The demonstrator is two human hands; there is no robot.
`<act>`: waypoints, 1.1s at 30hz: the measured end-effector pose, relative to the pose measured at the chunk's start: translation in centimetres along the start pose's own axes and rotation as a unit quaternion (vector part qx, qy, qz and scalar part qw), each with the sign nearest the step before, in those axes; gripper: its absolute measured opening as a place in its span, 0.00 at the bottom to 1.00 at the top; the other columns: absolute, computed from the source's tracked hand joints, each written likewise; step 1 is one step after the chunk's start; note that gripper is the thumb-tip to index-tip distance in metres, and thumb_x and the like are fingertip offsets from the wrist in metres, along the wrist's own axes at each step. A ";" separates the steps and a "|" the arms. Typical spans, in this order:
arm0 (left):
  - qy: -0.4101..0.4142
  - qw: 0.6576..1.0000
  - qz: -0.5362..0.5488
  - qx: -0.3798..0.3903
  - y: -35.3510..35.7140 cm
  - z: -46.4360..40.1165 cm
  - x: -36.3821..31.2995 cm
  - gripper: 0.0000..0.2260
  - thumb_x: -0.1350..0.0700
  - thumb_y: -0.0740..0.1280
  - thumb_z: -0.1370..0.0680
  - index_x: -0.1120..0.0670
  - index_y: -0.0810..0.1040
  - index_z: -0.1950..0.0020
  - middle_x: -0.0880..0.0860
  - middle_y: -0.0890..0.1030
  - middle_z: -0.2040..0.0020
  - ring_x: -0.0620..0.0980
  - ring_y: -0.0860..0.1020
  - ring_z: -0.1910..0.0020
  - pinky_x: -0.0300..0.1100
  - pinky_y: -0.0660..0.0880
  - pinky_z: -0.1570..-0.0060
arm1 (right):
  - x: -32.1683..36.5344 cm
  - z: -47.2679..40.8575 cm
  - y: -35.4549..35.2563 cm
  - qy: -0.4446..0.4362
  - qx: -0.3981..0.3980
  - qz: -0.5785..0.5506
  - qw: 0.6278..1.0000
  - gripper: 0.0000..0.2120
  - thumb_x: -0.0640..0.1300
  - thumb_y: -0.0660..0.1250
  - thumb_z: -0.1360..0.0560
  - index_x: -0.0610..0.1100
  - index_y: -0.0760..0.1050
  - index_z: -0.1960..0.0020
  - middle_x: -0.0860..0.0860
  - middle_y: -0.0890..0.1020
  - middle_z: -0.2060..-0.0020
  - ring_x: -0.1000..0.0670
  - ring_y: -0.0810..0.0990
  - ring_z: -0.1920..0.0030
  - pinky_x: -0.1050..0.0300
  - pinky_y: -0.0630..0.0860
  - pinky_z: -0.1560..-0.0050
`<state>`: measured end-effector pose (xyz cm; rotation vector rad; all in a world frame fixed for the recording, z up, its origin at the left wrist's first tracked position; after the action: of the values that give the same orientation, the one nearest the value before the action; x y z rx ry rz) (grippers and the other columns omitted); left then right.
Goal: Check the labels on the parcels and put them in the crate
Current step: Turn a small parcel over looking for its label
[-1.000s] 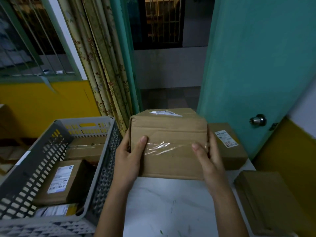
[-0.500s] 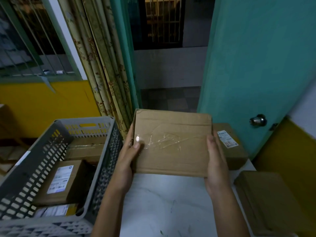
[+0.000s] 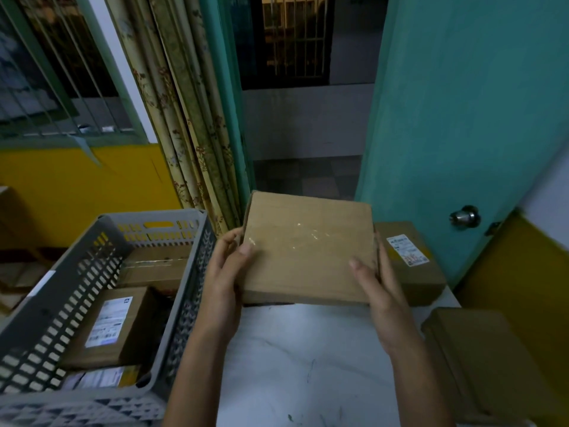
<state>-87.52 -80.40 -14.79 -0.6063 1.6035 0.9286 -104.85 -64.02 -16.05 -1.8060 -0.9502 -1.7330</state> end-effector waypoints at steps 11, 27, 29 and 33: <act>0.053 0.980 -0.182 0.061 1.5 0.4 0.8 0.38 0.42 0.80 0.33 0.43 0.70 0.25 0.39 0.81 0.38 0.38 0.79 0.39 0.32 0.79 0.47 | -0.5 0.1 -1.3 0.074 -0.080 0.003 0.994 0.25 0.71 0.55 0.32 0.67 0.66 0.37 0.59 0.75 0.35 0.60 0.75 0.37 0.57 0.70 0.33; -0.005 0.987 -0.145 0.063 0.4 0.3 3.2 0.34 0.40 0.77 0.35 0.46 0.74 0.32 0.44 0.84 0.42 0.44 0.83 0.44 0.36 0.80 0.52 | -0.1 -0.3 -0.9 0.006 -0.099 0.064 0.993 0.19 0.65 0.66 0.31 0.63 0.73 0.41 0.64 0.79 0.45 0.74 0.78 0.52 0.77 0.73 0.58; 0.000 0.992 -0.124 0.032 0.3 0.4 3.0 0.27 0.43 0.79 0.31 0.46 0.76 0.36 0.41 0.85 0.45 0.42 0.84 0.46 0.34 0.80 0.54 | -0.5 -0.4 -0.6 0.009 -0.068 0.065 0.996 0.23 0.66 0.67 0.29 0.63 0.72 0.35 0.63 0.80 0.43 0.70 0.79 0.47 0.72 0.75 0.54; 0.021 0.993 -0.115 0.011 0.5 0.0 1.6 0.18 0.49 0.72 0.28 0.47 0.78 0.39 0.39 0.86 0.47 0.41 0.84 0.47 0.32 0.79 0.54 | -1.2 -0.3 0.0 0.012 -0.049 0.074 0.996 0.19 0.64 0.66 0.25 0.66 0.71 0.35 0.64 0.81 0.43 0.67 0.79 0.45 0.68 0.75 0.49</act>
<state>-88.31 -79.98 -16.23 -0.7807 1.5411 0.7307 -105.04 -64.42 -17.23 -1.8615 -0.7123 -1.7315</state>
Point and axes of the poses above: each hand's wrist, its own z-axis away from the middle knuckle, its own y-axis out of the palm, x = y × z, the point moved 10 cm from there along -z, towards the middle knuckle
